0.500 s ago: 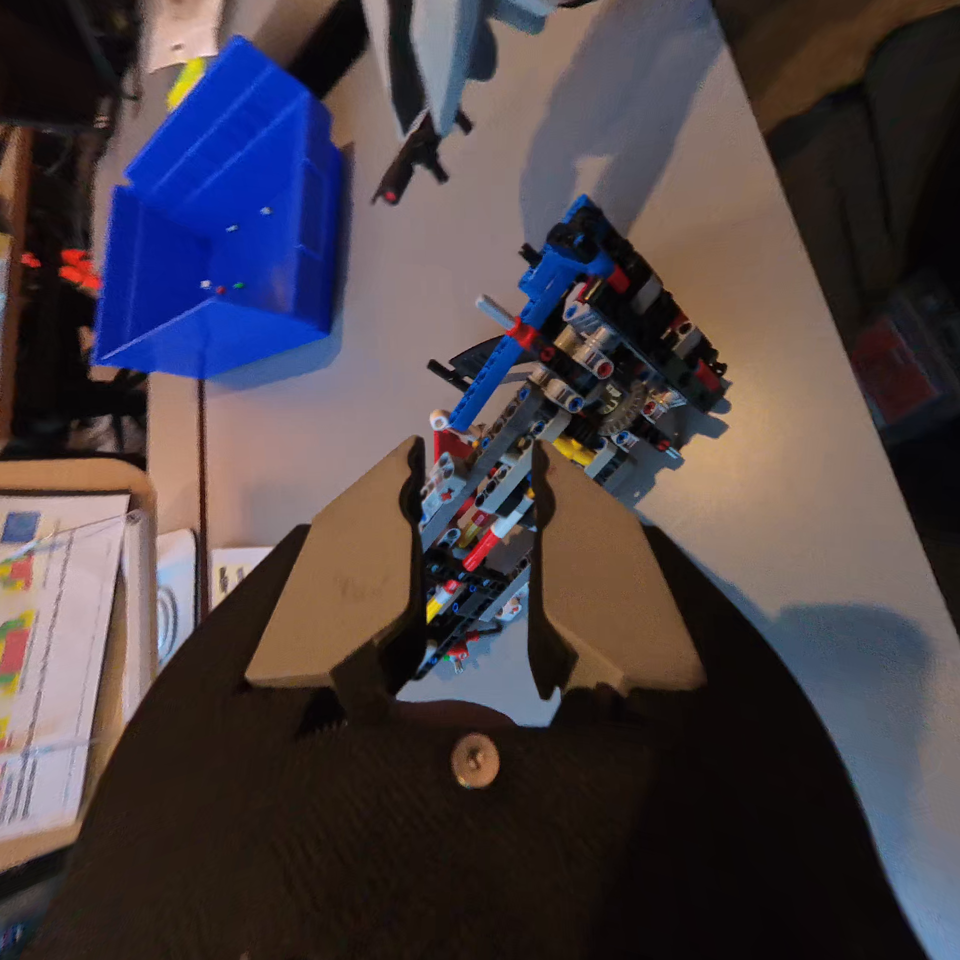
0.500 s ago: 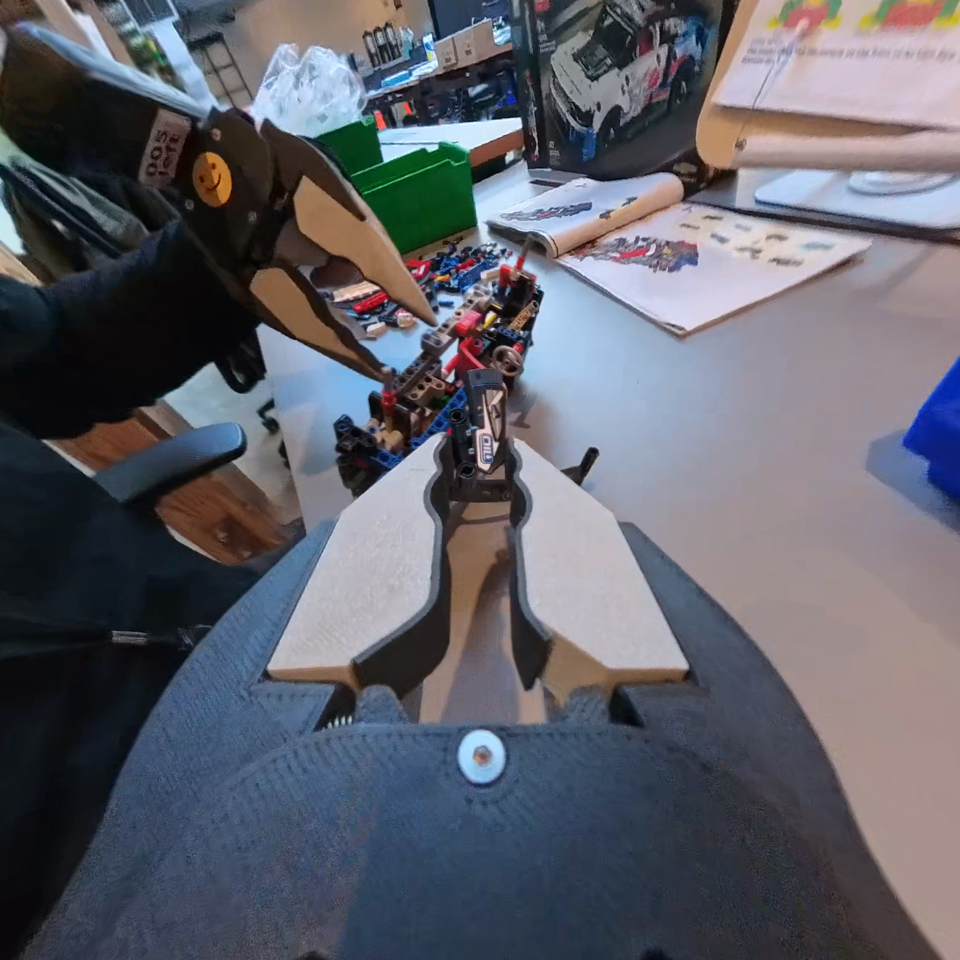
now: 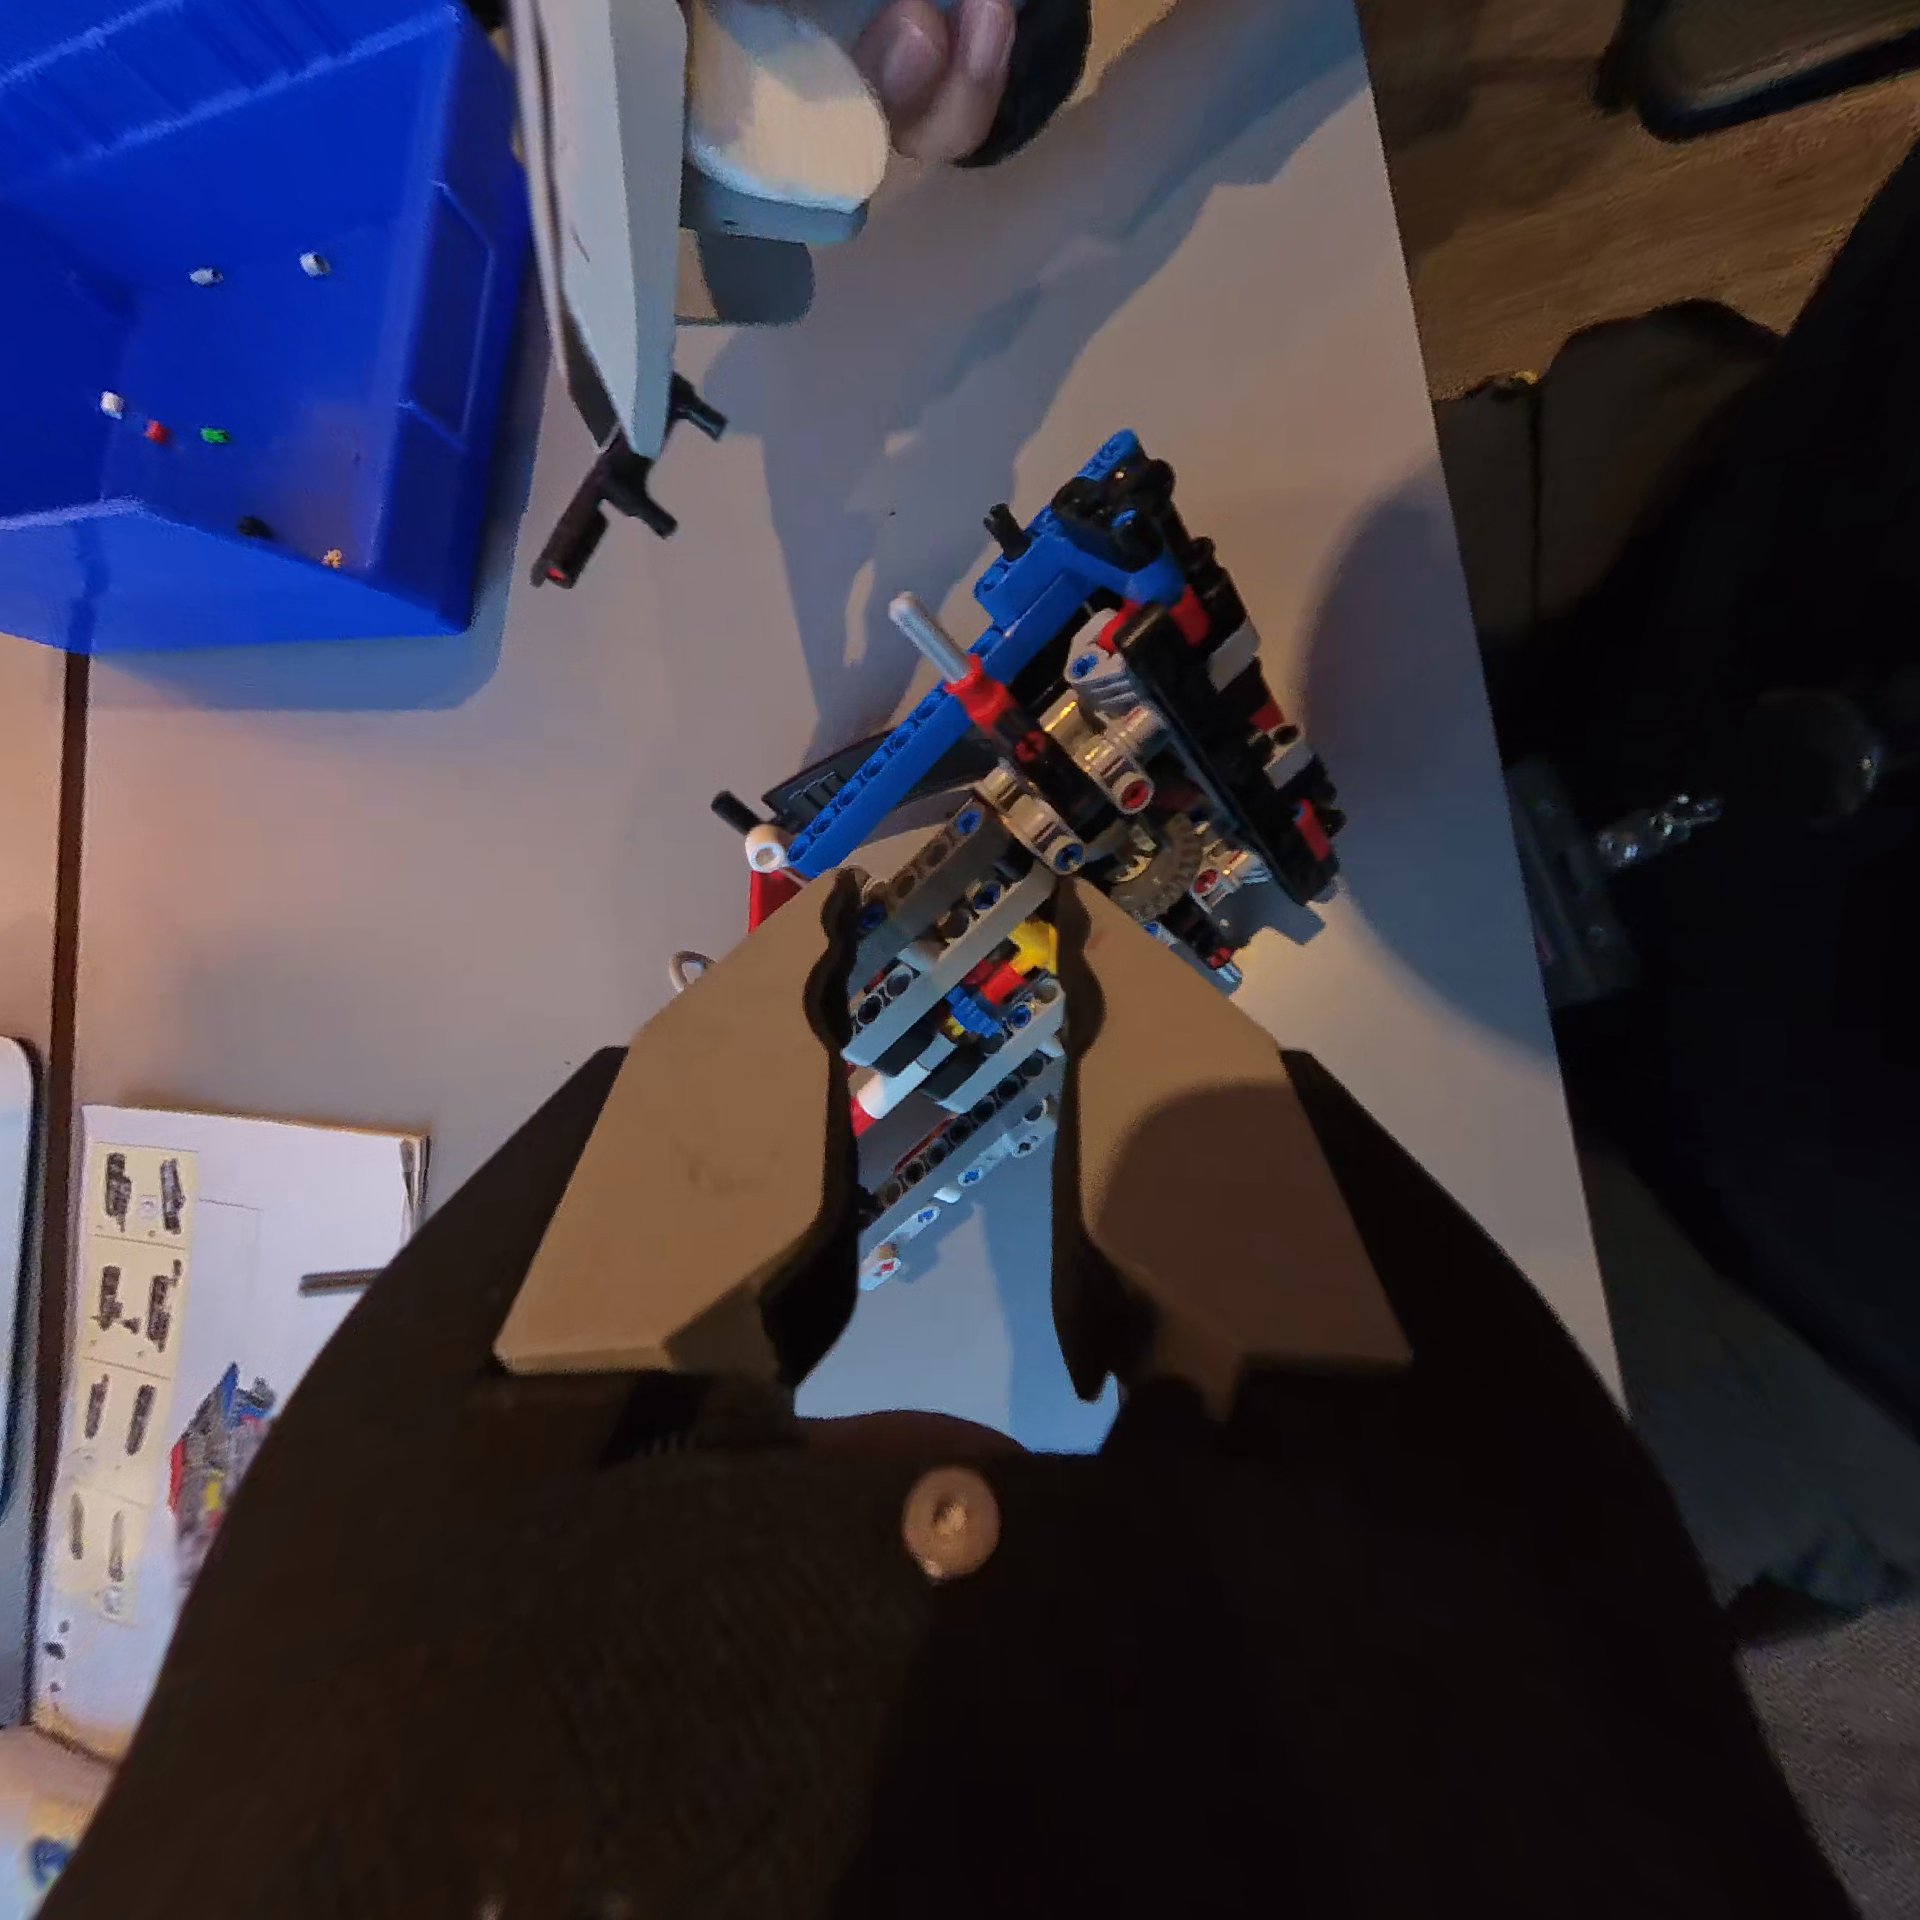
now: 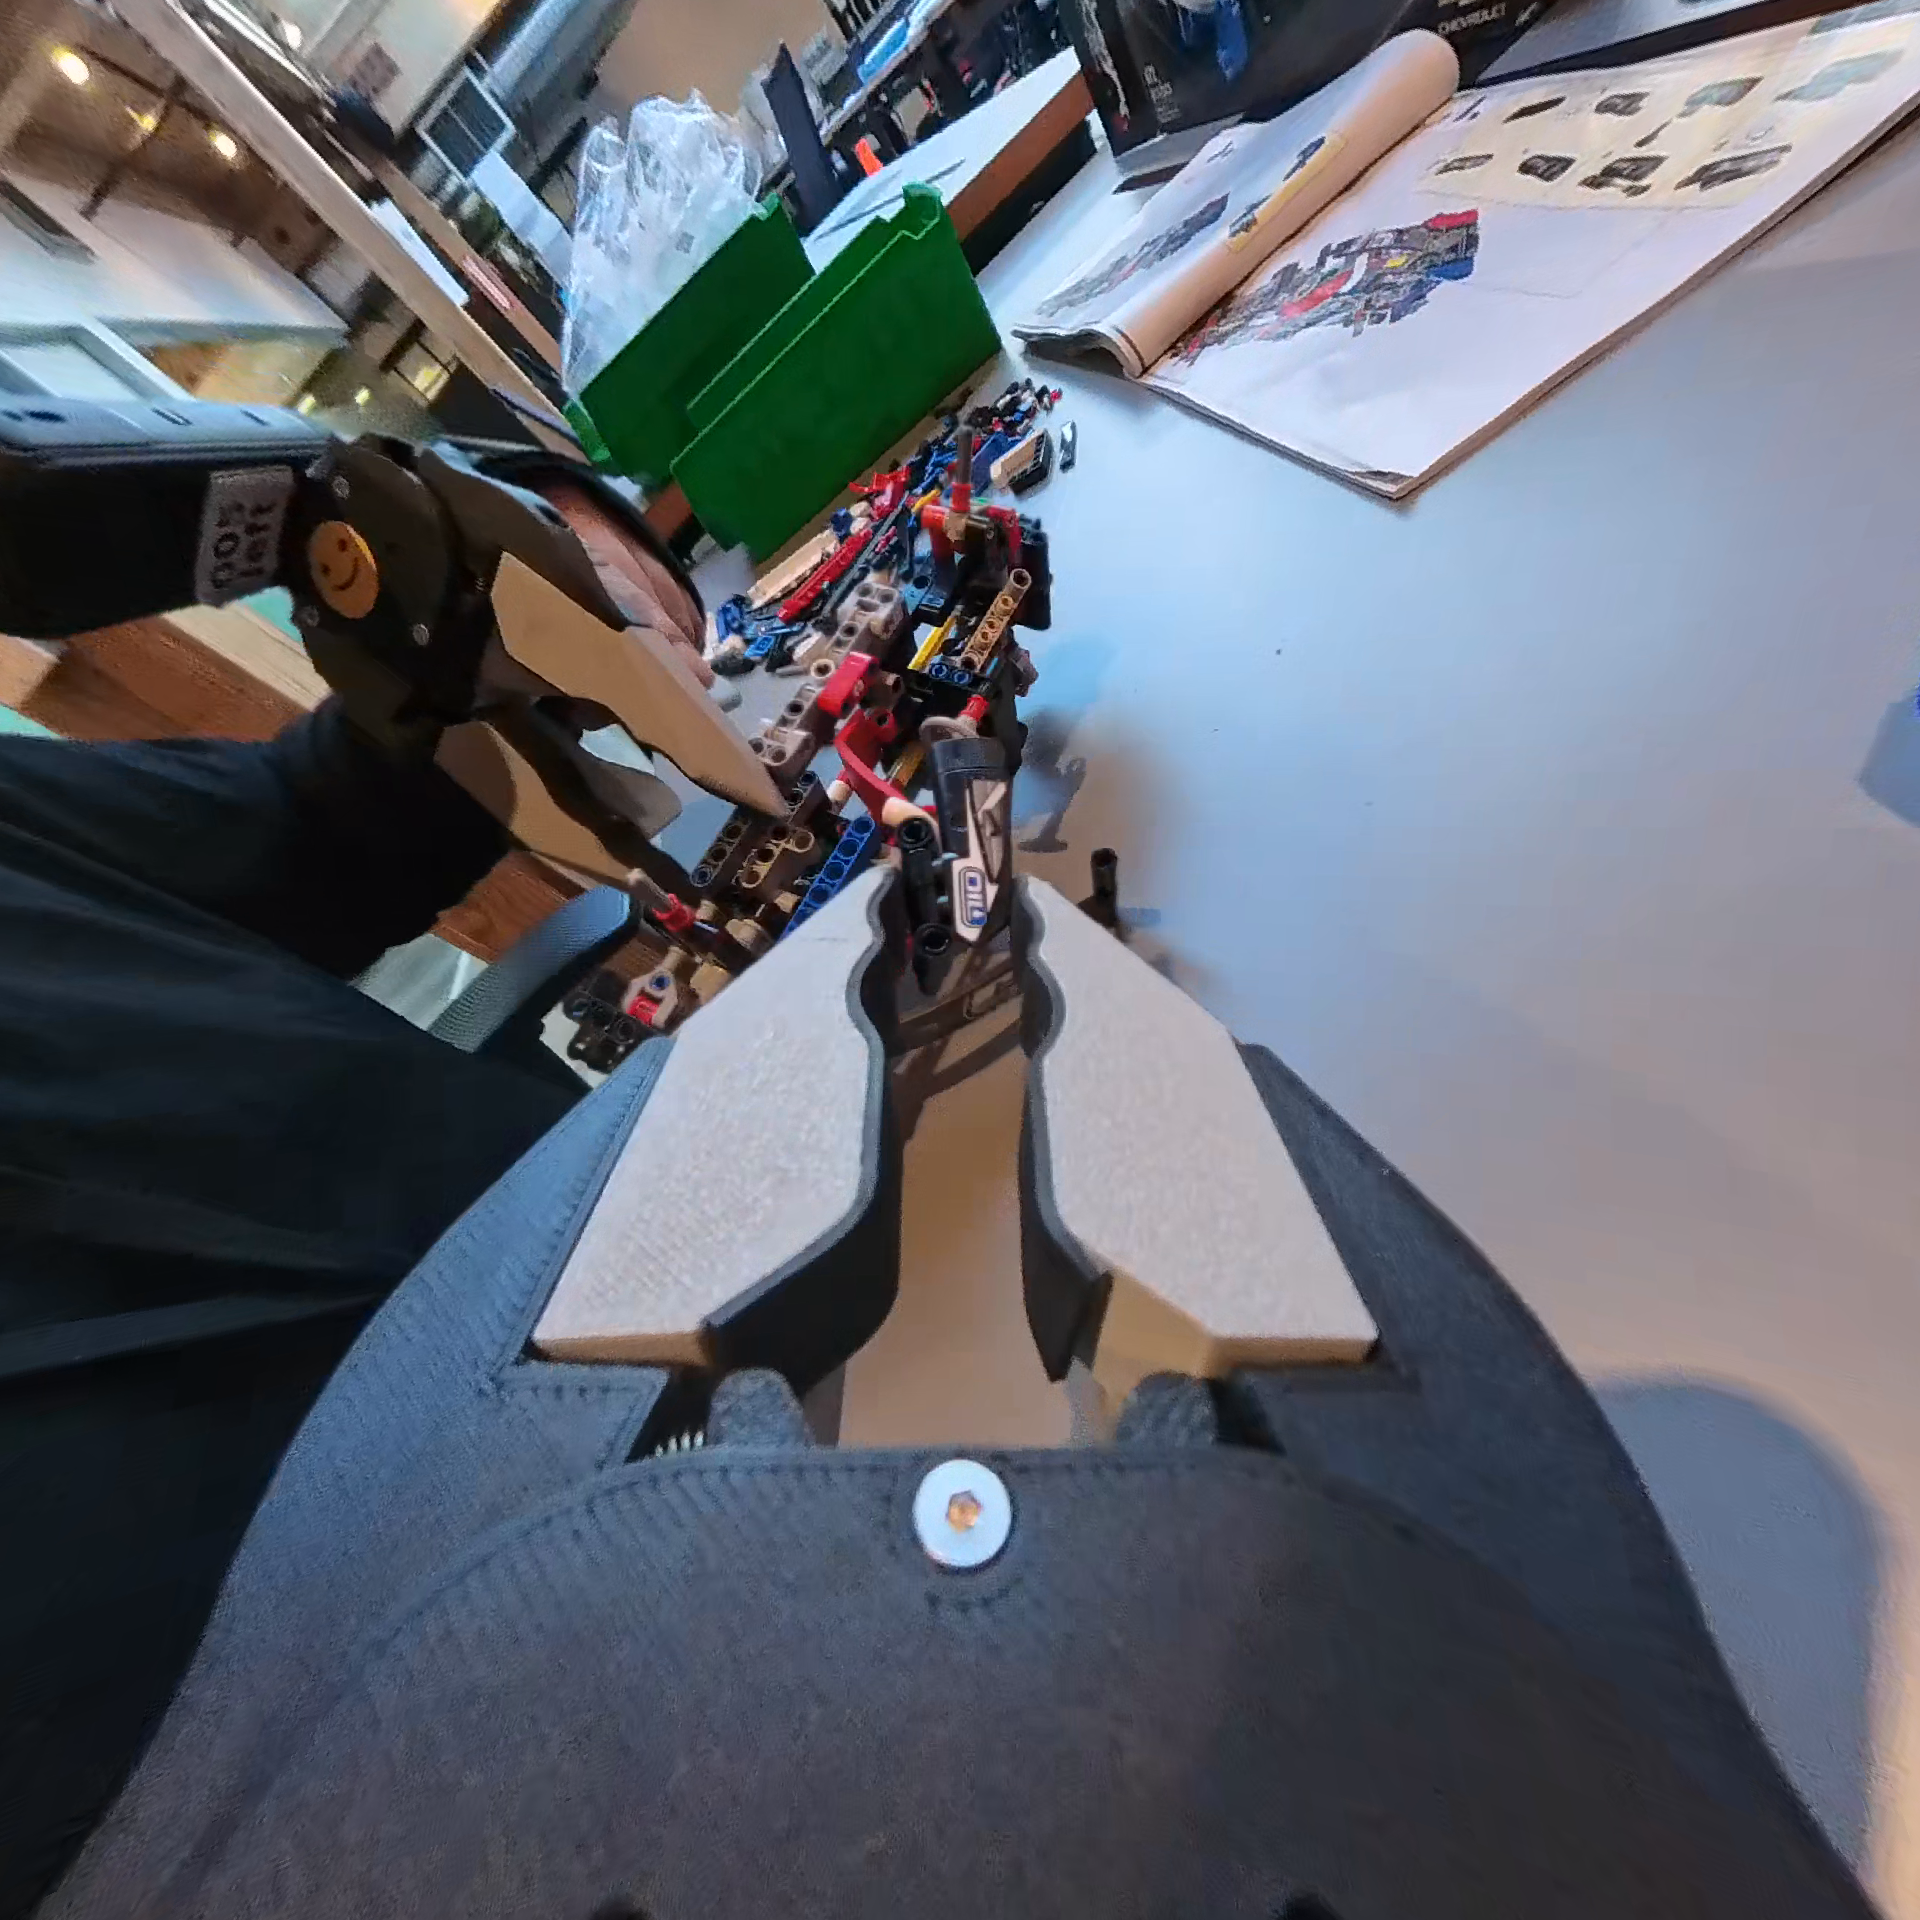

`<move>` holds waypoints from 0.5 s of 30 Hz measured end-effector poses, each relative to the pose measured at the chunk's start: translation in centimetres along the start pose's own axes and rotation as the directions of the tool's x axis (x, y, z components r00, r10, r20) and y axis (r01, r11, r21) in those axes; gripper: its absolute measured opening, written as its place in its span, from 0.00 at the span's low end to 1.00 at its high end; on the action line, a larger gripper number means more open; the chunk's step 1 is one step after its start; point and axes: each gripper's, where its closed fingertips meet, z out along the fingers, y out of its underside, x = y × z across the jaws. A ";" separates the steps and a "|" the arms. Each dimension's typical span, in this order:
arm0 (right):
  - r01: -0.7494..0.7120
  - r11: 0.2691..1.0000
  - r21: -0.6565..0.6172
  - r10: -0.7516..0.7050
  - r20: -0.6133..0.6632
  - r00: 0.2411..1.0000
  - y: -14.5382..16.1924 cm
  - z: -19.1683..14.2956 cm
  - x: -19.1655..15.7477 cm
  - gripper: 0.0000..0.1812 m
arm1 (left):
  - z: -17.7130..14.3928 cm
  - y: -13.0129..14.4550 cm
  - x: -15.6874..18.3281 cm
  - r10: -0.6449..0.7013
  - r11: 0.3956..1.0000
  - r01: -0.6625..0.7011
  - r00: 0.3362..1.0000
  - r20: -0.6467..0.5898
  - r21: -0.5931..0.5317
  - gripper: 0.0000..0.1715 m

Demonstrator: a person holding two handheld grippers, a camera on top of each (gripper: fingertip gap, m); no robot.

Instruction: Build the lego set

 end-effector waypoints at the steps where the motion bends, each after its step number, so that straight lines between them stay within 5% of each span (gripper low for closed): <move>1: 0.018 1.000 0.000 -0.018 0.002 1.000 0.0 -0.2 -0.2 0.09 | 0.0 0.0 0.2 0.037 0.999 -0.037 0.999 -0.006 -0.008 0.22; 10: 0.115 0.993 0.012 -0.114 -0.038 0.993 1.6 -1.9 -1.3 0.09 | -1.9 -1.6 -0.4 0.219 0.973 -0.232 0.916 -0.335 0.001 0.25; 15: 0.115 0.993 -0.008 -0.115 -0.129 0.985 3.2 -2.2 0.4 0.09 | 0.0 -0.4 -2.5 0.179 0.968 -0.221 0.942 -0.284 -0.122 0.25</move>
